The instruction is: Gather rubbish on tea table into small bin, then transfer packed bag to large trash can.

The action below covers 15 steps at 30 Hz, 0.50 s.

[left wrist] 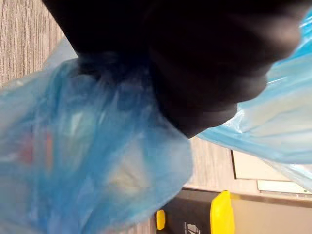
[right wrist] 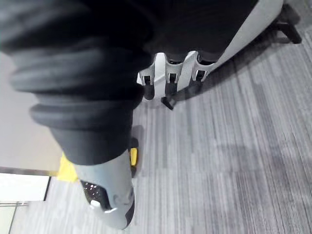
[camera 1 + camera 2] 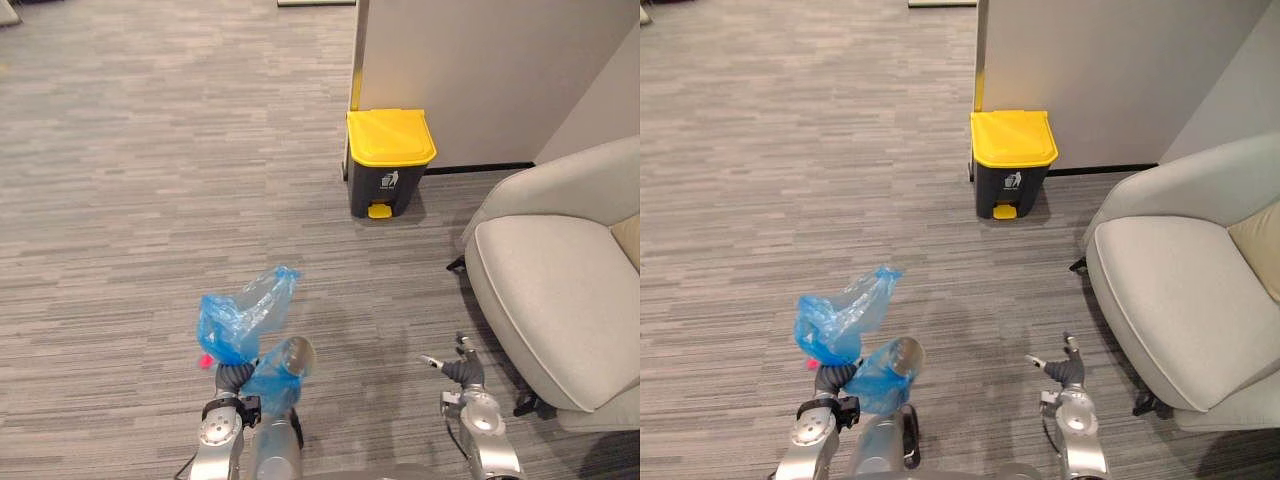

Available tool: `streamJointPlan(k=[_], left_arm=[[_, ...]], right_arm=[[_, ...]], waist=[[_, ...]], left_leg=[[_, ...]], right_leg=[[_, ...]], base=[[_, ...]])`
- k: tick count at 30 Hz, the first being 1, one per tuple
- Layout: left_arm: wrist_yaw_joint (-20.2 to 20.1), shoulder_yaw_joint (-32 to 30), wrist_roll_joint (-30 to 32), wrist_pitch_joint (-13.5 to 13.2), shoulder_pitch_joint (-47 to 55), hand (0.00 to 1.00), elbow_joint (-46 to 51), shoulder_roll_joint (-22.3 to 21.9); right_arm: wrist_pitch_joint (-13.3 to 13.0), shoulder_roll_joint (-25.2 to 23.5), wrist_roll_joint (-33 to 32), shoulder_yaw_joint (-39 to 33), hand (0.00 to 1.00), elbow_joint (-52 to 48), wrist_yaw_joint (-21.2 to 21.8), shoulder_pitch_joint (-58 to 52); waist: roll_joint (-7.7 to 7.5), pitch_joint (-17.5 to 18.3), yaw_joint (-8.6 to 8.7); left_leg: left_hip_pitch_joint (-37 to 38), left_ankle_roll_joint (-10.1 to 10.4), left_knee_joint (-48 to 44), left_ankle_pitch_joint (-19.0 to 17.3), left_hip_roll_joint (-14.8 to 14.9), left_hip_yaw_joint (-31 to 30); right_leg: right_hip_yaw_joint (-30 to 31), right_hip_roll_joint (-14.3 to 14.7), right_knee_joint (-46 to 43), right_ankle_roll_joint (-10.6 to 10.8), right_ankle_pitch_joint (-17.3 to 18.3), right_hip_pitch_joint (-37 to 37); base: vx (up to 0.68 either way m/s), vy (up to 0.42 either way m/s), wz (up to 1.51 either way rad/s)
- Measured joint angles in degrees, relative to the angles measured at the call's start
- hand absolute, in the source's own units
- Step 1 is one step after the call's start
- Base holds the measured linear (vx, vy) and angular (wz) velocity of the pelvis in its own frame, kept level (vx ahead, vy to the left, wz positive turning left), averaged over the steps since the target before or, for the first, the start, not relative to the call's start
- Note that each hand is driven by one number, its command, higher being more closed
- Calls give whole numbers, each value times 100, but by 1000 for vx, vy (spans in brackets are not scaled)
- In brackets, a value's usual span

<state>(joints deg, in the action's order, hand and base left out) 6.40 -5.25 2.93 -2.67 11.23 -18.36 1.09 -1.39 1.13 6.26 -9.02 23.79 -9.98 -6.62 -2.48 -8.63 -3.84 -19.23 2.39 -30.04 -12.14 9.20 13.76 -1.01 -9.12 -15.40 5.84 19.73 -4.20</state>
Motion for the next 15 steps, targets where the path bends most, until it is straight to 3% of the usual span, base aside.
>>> streamJointPlan(k=[2,3,4,5,6,7,8,10,11,12,13,14,15], left_arm=[[0,14,0,1,33,100,4,41],[3,16,0,6,114,100,28,113],[5,68,-1,7,202,100,58,151],[5,106,0,7,231,100,77,172],[13,214,-3,8,250,100,100,246],[16,246,-4,7,246,100,103,302],[29,238,-5,7,260,100,105,367],[28,242,-8,3,252,100,109,358],[25,244,-9,-2,242,100,108,359],[24,242,-10,-2,219,100,85,393],[24,218,-8,-17,159,100,-46,491],[10,252,-13,11,27,100,-309,423],[4,243,-13,33,-130,100,-552,356]], right_arm=[[-1,1,3,-1,0,0,3,40],[-2,-10,12,8,0,5,8,81],[-2,-27,49,10,0,5,9,80],[-2,-33,64,13,0,7,10,71],[-4,-43,106,25,0,30,11,24],[5,-49,111,54,0,63,12,7],[13,-77,112,103,0,68,15,15],[11,-71,117,112,0,63,18,75],[10,-71,118,113,0,64,18,82],[11,-66,117,113,0,84,16,100],[-27,-17,116,106,0,257,14,122],[-24,100,117,81,0,492,11,185],[21,276,116,72,0,854,9,396]], waist=[[-20,9,-1],[-18,4,-24],[-13,0,-6],[-11,-1,5],[13,-23,28],[19,-33,53],[57,-70,138],[120,-112,186],[118,-107,208],[31,-83,307],[-167,-48,348],[30,-94,374],[236,-105,309]], left_leg=[[84,-115,-241,-309,-28,159],[306,-130,-164,-471,-36,359],[632,-141,30,-547,-65,542],[786,-155,129,-564,-84,609],[1186,-175,362,-603,-110,726],[1390,-171,485,-618,-110,747],[1765,-138,758,-637,-104,814],[2205,58,1000,-741,29,947],[2270,124,1021,-777,69,958],[2378,292,1032,-873,92,930],[2449,439,1043,-945,-40,804],[2510,447,1074,-948,63,600],[2421,277,1219,-731,110,110]], right_leg=[[173,-113,-65,97,-65,-47],[357,-174,-529,218,-131,113],[459,-230,-1496,537,-305,515],[461,-275,-2020,767,-454,732],[461,-310,-3155,956,-666,1248],[401,-303,-3598,853,-614,1484],[126,-272,-4066,554,-469,1906],[-387,-154,-4022,118,-239,2569],[-525,-124,-3830,60,-216,2746],[-785,-42,-2952,-137,-396,3019],[-816,73,-2066,-586,-1039,3012],[-897,148,-1991,-601,-1022,2853],[-936,377,-1625,-715,-1096,2746]], base=[[342,186,-35],[269,133,-68],[327,154,-65],[325,76,-51],[333,40,-28],[477,-20,-31],[339,-65,-27],[336,-100,-31],[349,-160,-8],[379,-205,12],[385,-209,15],[462,-191,-16],[360,-125,-29]])
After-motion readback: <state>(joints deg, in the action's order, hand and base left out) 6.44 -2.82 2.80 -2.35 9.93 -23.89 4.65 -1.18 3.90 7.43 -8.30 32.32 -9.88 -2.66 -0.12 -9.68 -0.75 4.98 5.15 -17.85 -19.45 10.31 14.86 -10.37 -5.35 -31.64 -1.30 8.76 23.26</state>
